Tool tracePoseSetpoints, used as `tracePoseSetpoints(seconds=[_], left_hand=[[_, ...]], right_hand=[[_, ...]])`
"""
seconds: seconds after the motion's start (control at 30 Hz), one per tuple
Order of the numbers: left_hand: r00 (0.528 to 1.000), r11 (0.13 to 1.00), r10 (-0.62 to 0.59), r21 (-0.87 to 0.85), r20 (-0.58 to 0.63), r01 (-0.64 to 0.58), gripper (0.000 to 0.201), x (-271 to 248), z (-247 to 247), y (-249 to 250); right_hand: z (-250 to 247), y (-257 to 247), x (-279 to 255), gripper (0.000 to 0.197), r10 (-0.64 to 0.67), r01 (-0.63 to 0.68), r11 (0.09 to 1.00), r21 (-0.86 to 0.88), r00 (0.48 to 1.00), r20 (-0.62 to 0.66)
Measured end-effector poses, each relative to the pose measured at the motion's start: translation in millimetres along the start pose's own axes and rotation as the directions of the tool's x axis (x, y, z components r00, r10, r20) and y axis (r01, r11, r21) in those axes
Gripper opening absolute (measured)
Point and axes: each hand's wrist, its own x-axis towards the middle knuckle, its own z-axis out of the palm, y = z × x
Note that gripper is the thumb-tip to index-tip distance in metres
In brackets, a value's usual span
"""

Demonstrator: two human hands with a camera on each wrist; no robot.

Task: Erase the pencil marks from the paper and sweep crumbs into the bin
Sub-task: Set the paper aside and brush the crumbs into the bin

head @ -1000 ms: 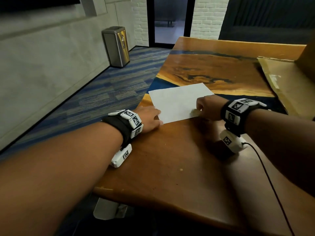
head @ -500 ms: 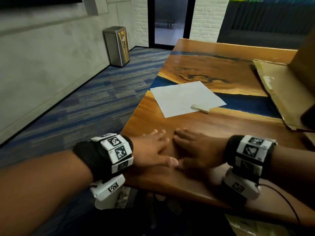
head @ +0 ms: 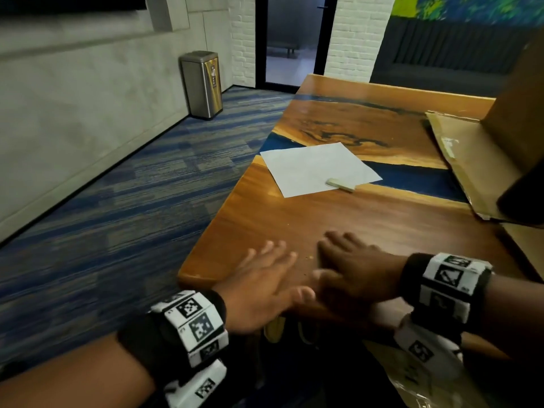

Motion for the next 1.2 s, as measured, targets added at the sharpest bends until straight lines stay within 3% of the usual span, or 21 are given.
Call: tracePoseSetpoints(seconds=[0.07, 0.1, 0.13, 0.2, 0.27, 0.3, 0.4, 0.5, 0.57, 0.63, 0.67, 0.73, 0.77, 0.83, 0.9, 0.97, 1.0, 1.07, 1.1, 1.17, 1.2], left_hand=[[0.985, 0.984, 0.146, -0.09, -0.091, -0.154, 0.09, -1, -5, 11], [0.978, 0.982, 0.153, -0.087, -0.145, -0.167, 0.088, 1, -11, 8], [0.977, 0.989, 0.119, -0.07, -0.177, -0.133, 0.089, 4, -17, 1], [0.987, 0.999, -0.049, -0.029, -0.156, 0.045, 0.097, 16, -33, -18], [0.97, 0.97, -0.232, 0.051, -0.078, 0.236, 0.101, 31, -46, -35], [0.96, 0.954, -0.279, 0.105, -0.031, 0.281, 0.102, 38, -49, -40], [0.969, 0.956, -0.22, 0.223, 0.114, 0.19, 0.101, 49, -53, -31], [0.996, 0.982, 0.001, 0.19, 0.093, -0.019, 0.063, 58, -70, -14], [0.999, 0.979, 0.047, 0.2, 0.001, -0.046, 0.05, 66, -79, -8], [0.999, 0.974, -0.031, 0.224, 0.007, 0.029, 0.061, 70, -76, -5], [0.996, 0.969, -0.072, 0.238, 0.056, 0.057, 0.065, 71, -70, -2], [0.989, 0.974, -0.065, 0.222, 0.132, 0.035, 0.065, 69, -60, 4], [0.992, 0.983, -0.026, 0.183, 0.121, 0.004, 0.061, 67, -59, 8], [0.999, 0.995, 0.025, 0.098, 0.031, -0.028, 0.048, 63, -61, 9], [0.997, 0.994, -0.043, 0.099, -0.071, 0.05, 0.051, 55, -63, 1], [0.987, 0.975, -0.135, 0.167, -0.087, 0.149, 0.058, 47, -59, -9], [0.987, 0.967, -0.155, 0.195, -0.051, 0.162, 0.058, 44, -57, -12], [0.994, 0.977, -0.111, 0.186, 0.009, 0.107, 0.051, 38, -53, -12], [0.998, 0.986, -0.066, 0.155, -0.009, 0.067, 0.05, 35, -53, -9], [0.994, 0.993, -0.008, 0.115, -0.112, 0.021, 0.047, 30, -53, -5], [0.986, 0.994, -0.031, 0.096, -0.165, 0.047, 0.043, 28, -51, -8]], right_hand=[[-14, -14, -15, 0.072, -0.288, 0.274, 0.938, 0.213, 0.957, 0.038], [-23, -6, -17, 0.067, -0.319, 0.312, 0.911, 0.271, 0.947, -0.019], [-32, 10, -11, 0.067, -0.259, 0.284, 0.926, 0.248, 0.957, -0.128], [-46, 51, 7, 0.068, 0.021, -0.006, 0.998, 0.056, 0.961, -0.275], [-47, 71, 27, 0.067, 0.296, -0.309, 0.949, -0.06, 0.941, -0.165], [-42, 67, 34, 0.073, 0.335, -0.342, 0.937, -0.069, 0.938, -0.092], [-11, 17, 30, 0.094, 0.137, -0.135, 0.983, -0.121, 0.991, 0.005], [-5, -21, -6, 0.073, -0.246, 0.249, 0.968, -0.029, 0.966, 0.074], [-23, -8, -16, 0.057, -0.344, 0.342, 0.925, 0.169, 0.939, -0.018], [-42, 24, -6, 0.05, -0.189, 0.24, 0.953, 0.183, 0.948, -0.257], [-49, 37, -1, 0.048, -0.065, 0.116, 0.983, 0.14, 0.943, -0.326], [-51, 48, 11, 0.052, 0.153, -0.147, 0.988, 0.043, 0.946, -0.285], [-46, 44, 14, 0.054, 0.168, -0.178, 0.984, -0.028, 0.963, -0.208], [-30, 24, 16, 0.062, 0.055, -0.064, 0.988, -0.143, 0.996, -0.069], [-22, -6, 8, 0.056, -0.215, 0.211, 0.971, -0.111, 0.976, -0.022], [-27, -19, 1, 0.037, -0.413, 0.417, 0.909, 0.026, 0.907, -0.08], [-32, -17, 2, 0.032, -0.41, 0.425, 0.903, 0.067, 0.897, -0.166], [-41, -3, 11, 0.035, -0.238, 0.275, 0.958, 0.081, 0.919, -0.315], [-41, 2, 15, 0.04, -0.1, 0.118, 0.992, 0.041, 0.944, -0.313], [-33, 5, 20, 0.059, 0.112, -0.131, 0.983, -0.129, 0.983, -0.145], [-25, 2, 19, 0.07, 0.131, -0.139, 0.974, -0.18, 0.99, -0.055]])
